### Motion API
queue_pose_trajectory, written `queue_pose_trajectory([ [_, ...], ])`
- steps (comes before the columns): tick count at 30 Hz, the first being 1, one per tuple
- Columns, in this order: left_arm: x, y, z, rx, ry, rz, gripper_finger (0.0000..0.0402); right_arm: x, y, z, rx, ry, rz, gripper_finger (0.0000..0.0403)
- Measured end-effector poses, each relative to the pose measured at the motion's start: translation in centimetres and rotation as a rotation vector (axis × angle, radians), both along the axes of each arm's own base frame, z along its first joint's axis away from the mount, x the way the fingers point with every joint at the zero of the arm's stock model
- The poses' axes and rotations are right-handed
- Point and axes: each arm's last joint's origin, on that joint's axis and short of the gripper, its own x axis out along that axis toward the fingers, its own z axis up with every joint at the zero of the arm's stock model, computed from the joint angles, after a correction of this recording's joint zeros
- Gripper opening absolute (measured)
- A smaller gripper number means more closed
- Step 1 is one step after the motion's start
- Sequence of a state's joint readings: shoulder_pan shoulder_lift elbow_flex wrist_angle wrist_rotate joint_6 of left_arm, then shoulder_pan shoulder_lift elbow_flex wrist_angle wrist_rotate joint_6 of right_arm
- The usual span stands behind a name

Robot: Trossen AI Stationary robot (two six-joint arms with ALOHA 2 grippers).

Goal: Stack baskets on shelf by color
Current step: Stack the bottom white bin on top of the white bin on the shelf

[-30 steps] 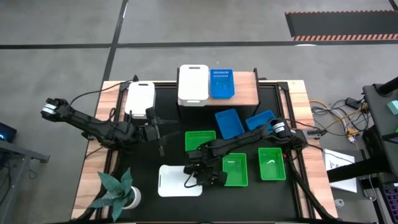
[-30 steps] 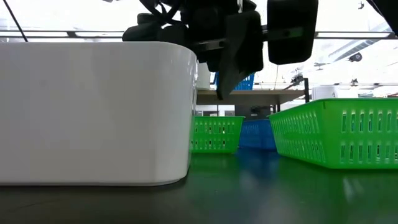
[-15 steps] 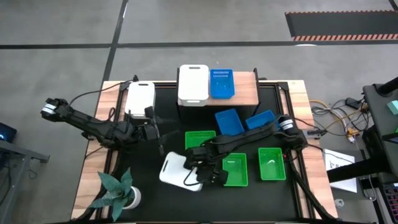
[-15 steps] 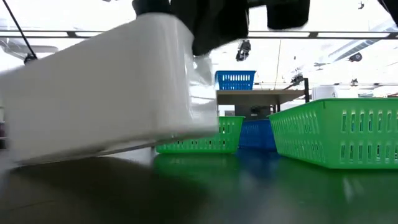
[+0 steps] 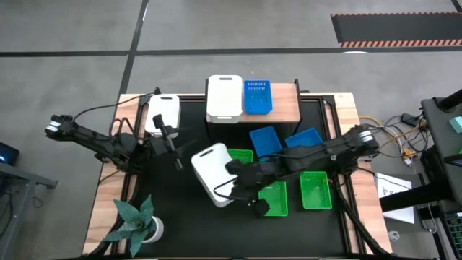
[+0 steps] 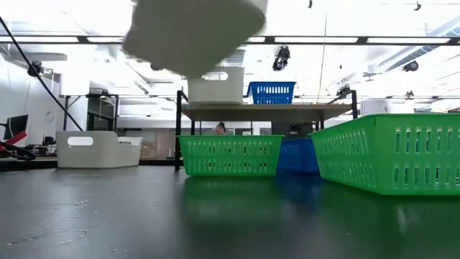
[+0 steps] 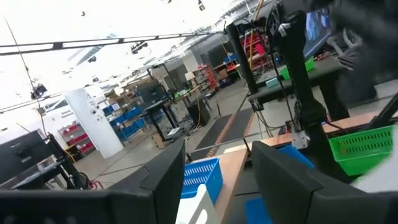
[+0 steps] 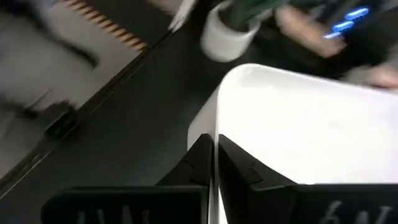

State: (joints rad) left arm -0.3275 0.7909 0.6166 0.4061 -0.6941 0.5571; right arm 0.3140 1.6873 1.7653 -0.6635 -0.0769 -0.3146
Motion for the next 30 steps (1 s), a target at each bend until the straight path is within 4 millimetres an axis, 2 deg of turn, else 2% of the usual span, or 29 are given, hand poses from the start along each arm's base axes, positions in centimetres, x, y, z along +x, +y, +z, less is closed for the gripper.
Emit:
queue_pose_trajectory([
  [4,0.0,0.0,-0.4,0.002,0.007,0.000,0.0170,-1.6,-0.4,2.7,-0.096,-0.135,-0.233,0.0009],
  [10,0.0,0.0,-0.4,0.002,0.006,-0.001,0.0170,-3.3,-3.2,6.4,-0.263,-0.343,-0.614,0.0009],
  [15,0.0,0.0,-0.5,0.003,0.008,-0.001,0.0170,-3.7,-6.7,8.9,-0.288,-0.377,-0.691,0.0008],
  [20,0.0,0.0,-0.5,0.004,0.010,-0.001,0.0170,-2.3,-11.0,10.6,-0.197,-0.343,-0.654,0.0008],
  [25,0.0,0.0,-0.6,0.004,0.012,-0.001,0.0170,-0.2,-15.3,10.5,-0.108,-0.250,-0.675,0.0008],
  [30,0.1,0.0,-0.6,0.005,0.015,-0.001,0.0170,1.3,-18.3,9.7,-0.135,-0.141,-0.698,0.0008],
])
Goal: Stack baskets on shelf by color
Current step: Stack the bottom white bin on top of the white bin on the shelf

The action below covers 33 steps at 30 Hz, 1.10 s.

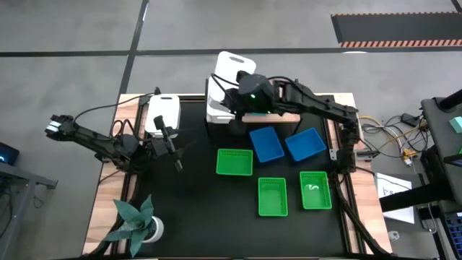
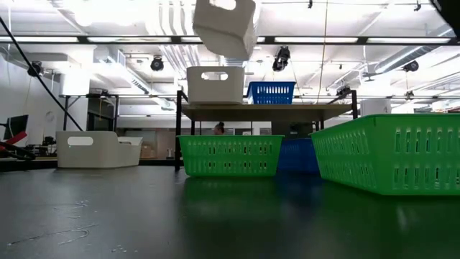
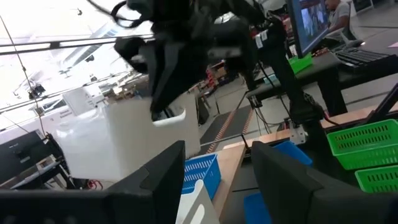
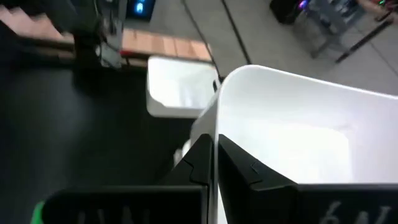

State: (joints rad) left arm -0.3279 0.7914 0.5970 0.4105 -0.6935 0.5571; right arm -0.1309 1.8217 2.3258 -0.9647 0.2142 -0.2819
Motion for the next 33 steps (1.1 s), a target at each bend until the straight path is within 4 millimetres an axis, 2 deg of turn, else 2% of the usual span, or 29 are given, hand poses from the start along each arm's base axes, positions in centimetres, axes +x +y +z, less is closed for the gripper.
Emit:
queue_pose_trajectory([
  [6,0.0,0.0,-0.1,0.001,0.001,0.001,0.0170,1.1,-2.1,-1.5,0.033,0.053,0.067,0.0008],
  [13,-0.1,0.0,0.0,0.000,-0.001,0.000,0.0170,1.2,-3.6,-2.1,0.033,0.077,0.087,0.0008],
  [18,-0.1,0.0,0.0,0.001,-0.001,0.000,0.0170,1.6,-3.9,-2.7,0.035,0.094,0.098,0.0008],
  [27,-0.1,0.0,0.0,0.001,-0.001,0.000,0.0170,3.3,-4.7,-5.2,0.035,0.163,0.102,0.0008],
  [33,-0.1,0.0,0.0,0.001,-0.001,0.000,0.0170,3.6,-5.1,-6.1,0.045,0.198,0.094,0.0008],
])
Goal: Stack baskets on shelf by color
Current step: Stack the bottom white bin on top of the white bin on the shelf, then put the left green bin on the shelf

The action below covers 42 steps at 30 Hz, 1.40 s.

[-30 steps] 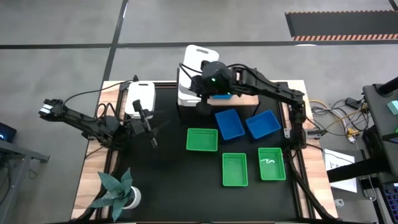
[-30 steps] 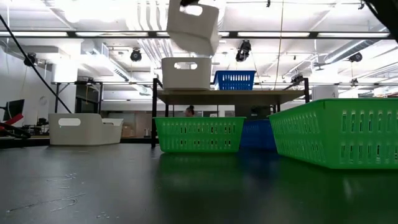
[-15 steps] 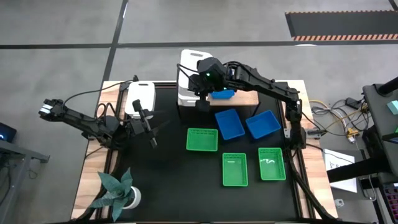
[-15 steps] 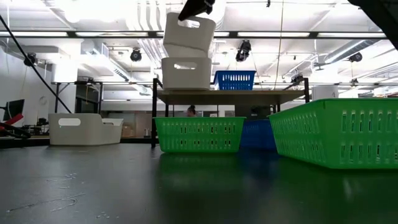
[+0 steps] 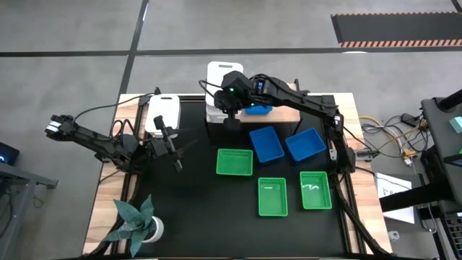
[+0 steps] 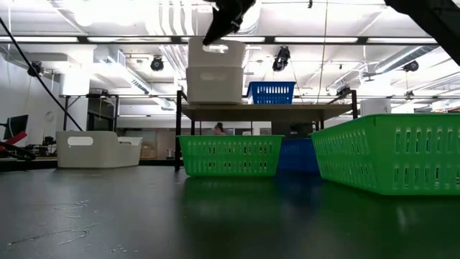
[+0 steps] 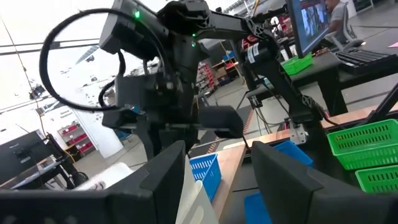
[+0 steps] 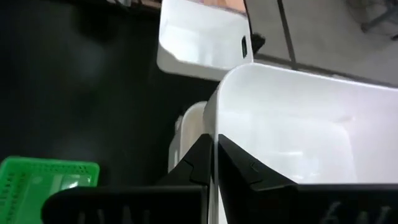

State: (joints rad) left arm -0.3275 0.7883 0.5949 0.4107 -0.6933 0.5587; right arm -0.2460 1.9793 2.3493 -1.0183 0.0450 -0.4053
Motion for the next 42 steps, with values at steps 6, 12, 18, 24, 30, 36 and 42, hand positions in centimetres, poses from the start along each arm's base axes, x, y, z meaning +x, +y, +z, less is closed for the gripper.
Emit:
queue_pose_trajectory([
  [6,0.0,0.0,0.0,0.000,0.000,-0.001,0.0170,0.3,-0.1,-0.7,0.001,0.031,0.007,0.0008],
  [12,0.0,0.0,0.0,0.000,0.000,-0.001,0.0170,0.2,0.0,-0.7,-0.002,0.041,0.012,0.0008],
  [18,0.0,0.0,0.0,0.000,0.000,0.000,0.0170,0.2,0.0,-0.8,-0.018,0.049,0.031,0.0009],
  [24,0.0,0.0,0.0,0.000,0.000,-0.001,0.0170,0.2,0.0,-0.8,-0.022,0.055,0.030,0.0031],
  [30,0.0,0.0,0.0,0.000,0.000,0.000,0.0170,0.1,0.0,-0.8,-0.021,0.056,0.023,0.0082],
  [36,0.0,0.0,0.0,0.000,0.000,0.000,0.0170,-0.3,0.1,-0.1,-0.020,0.040,0.018,0.0123],
  [42,0.0,0.0,0.0,0.000,0.000,0.000,0.0170,-1.5,0.4,1.6,-0.013,0.001,0.001,0.0145],
])
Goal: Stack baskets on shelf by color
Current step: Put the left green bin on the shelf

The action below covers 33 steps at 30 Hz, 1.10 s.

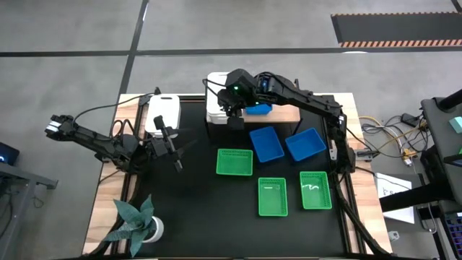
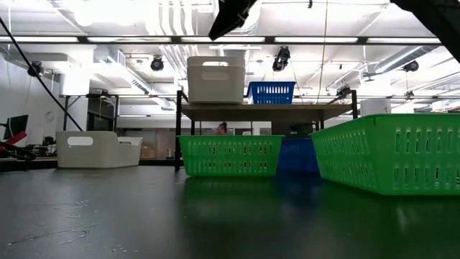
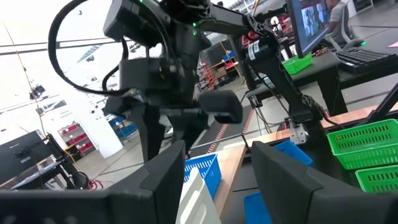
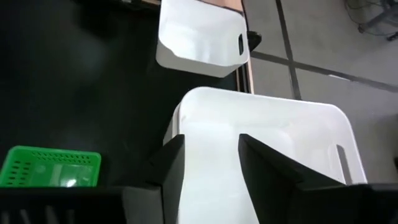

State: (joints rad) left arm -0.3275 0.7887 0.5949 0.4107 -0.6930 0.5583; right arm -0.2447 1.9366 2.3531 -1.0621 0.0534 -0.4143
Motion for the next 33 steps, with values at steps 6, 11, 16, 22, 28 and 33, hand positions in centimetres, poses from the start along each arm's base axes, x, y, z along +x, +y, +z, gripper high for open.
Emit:
queue_pose_trajectory([
  [6,0.0,0.0,0.0,0.000,0.000,0.000,0.0170,-2.2,0.9,2.1,0.028,-0.008,-0.017,0.0150],
  [11,0.0,0.0,0.0,0.000,0.000,0.000,0.0170,-4.4,2.1,3.2,0.098,0.025,-0.040,0.0134],
  [16,0.0,0.0,0.0,-0.002,-0.001,-0.001,0.0170,-6.0,4.0,3.0,0.259,0.143,0.017,0.0100],
  [22,0.0,0.0,0.0,-0.026,-0.010,-0.005,0.0170,-6.2,7.3,1.9,0.324,0.269,0.059,0.0051],
  [28,0.2,-0.1,-0.2,-0.041,-0.008,-0.009,0.0170,-6.3,11.1,0.8,0.328,0.330,0.129,0.0014],
  [33,0.3,-0.1,-0.3,-0.044,-0.003,-0.010,0.0170,-7.2,13.6,-0.5,0.349,0.328,0.160,0.0009],
])
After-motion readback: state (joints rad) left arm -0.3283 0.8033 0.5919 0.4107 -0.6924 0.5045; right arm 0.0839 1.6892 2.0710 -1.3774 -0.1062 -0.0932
